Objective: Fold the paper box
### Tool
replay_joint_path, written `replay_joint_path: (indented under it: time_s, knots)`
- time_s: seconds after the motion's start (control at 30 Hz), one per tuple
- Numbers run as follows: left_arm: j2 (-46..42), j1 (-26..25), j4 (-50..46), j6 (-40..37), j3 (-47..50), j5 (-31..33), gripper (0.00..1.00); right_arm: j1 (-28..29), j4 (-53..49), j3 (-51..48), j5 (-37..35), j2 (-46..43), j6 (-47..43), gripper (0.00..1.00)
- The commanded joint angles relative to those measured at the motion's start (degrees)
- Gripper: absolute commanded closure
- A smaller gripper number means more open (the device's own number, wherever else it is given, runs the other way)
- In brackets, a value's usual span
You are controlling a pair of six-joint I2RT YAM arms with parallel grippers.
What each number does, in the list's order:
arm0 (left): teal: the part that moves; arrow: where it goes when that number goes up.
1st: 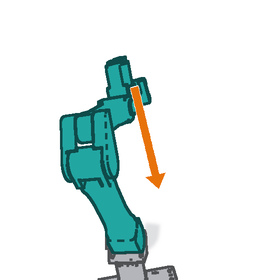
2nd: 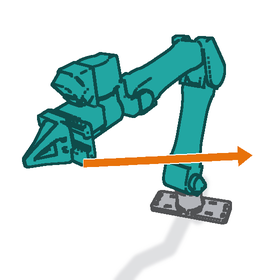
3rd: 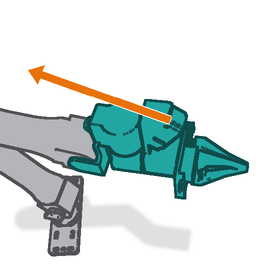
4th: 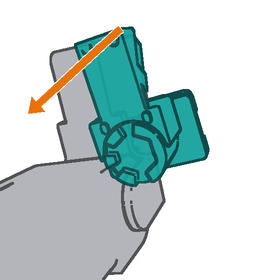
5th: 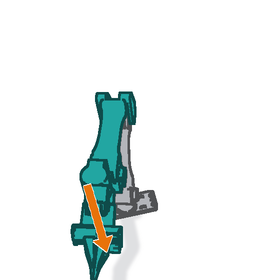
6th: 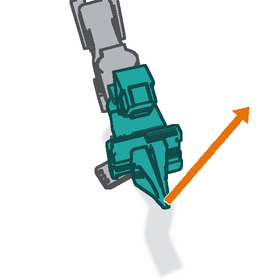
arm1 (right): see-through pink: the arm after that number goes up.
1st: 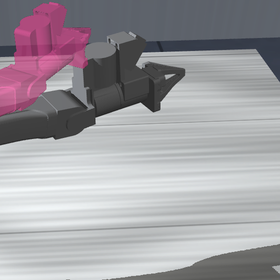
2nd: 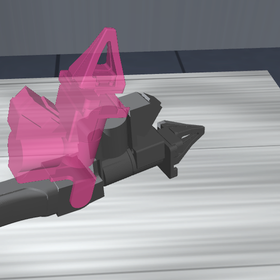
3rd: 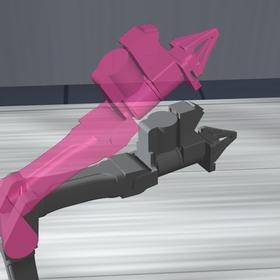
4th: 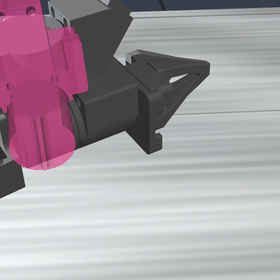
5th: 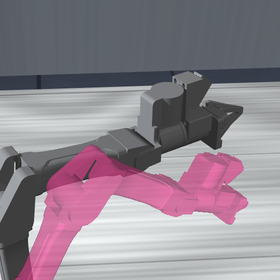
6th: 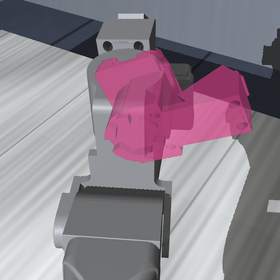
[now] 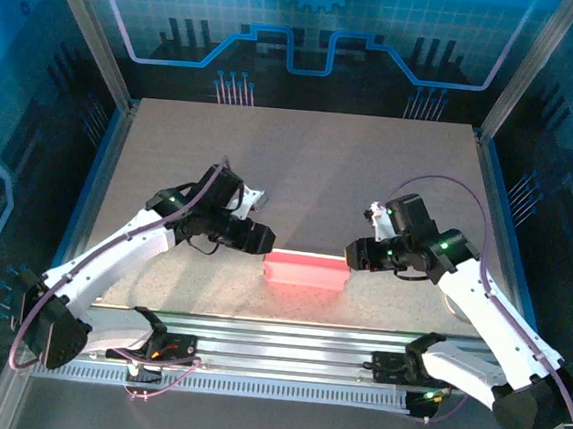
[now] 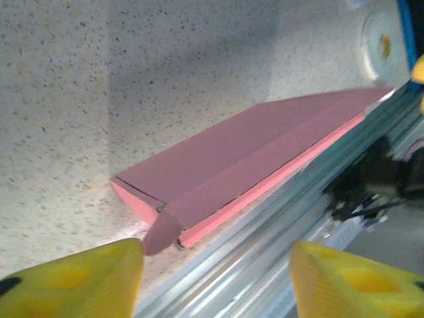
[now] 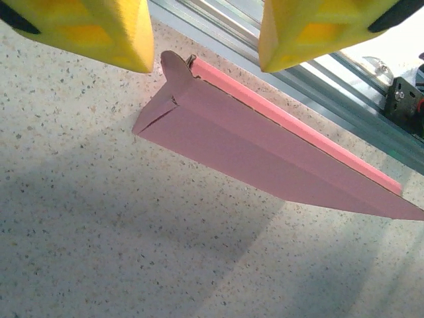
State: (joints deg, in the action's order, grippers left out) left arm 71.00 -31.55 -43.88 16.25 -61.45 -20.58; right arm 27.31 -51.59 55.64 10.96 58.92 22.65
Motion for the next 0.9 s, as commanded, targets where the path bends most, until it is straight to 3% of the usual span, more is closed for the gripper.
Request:
replay_joint_path:
  time_s: [0.0,0.4,0.87]
  knots:
    - [2.65,0.03,-4.46,-5.66,-2.07,0.58,0.46,-0.26,-2.59,1.58,-0.51,1.17,-2.26,0.58]
    - [5.96,-0.06,-3.5,-5.91,-3.06,-1.1,0.64,0.81,-1.42,1.38,-0.63,3.75,-2.18,0.71]
    - [6.91,-0.06,-2.15,-1.39,-1.92,-3.4,0.77,1.87,-0.55,0.88,-0.11,3.74,-0.5,0.81]
